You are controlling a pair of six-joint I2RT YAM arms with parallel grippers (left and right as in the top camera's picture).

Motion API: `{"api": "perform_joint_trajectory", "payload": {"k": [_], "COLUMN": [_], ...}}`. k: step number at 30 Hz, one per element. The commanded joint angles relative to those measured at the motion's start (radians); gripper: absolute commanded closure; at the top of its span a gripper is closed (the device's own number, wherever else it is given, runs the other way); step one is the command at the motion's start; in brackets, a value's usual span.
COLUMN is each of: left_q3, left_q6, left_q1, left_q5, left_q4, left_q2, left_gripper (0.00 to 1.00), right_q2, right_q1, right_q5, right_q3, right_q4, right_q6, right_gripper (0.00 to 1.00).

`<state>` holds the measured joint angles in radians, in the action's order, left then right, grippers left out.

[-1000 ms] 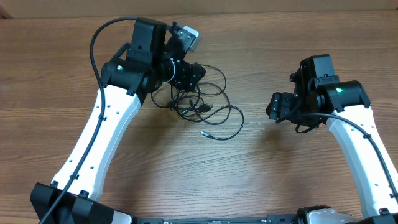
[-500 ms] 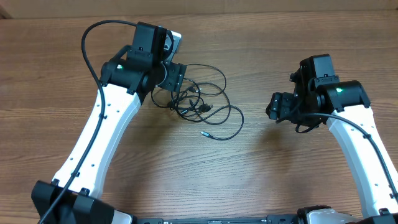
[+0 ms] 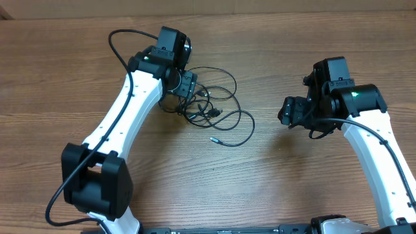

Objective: Untangle cables
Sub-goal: 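Lower the cable bundle onto the table and open the left gripper, then grasp a black cable strand with the left gripper and lift it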

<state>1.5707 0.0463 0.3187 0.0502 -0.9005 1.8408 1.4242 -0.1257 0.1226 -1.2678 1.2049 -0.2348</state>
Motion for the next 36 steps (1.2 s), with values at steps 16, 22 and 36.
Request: {"api": "perform_joint_trajectory", "payload": {"k": [16, 22, 36], "left_q3": [0.019, 0.020, 0.105], "left_q6": [0.085, 0.092, 0.092], "left_q1": [-0.005, -0.006, -0.006], "left_q5": [0.012, 0.011, -0.056], "left_q4": [0.037, 0.071, 0.047], "left_q2": [0.135, 0.153, 0.120], "left_gripper": [0.16, 0.27, 0.85], "right_q2": [-0.002, -0.002, -0.002], "right_q1": [0.002, 0.002, 0.002], "right_q5": [-0.010, -0.010, -0.010], "right_q3": [-0.001, -0.001, -0.001], "right_q4": [0.007, 0.010, 0.009], "right_q6": [0.001, 0.001, 0.001], "right_gripper": [0.17, 0.17, 0.17]}}
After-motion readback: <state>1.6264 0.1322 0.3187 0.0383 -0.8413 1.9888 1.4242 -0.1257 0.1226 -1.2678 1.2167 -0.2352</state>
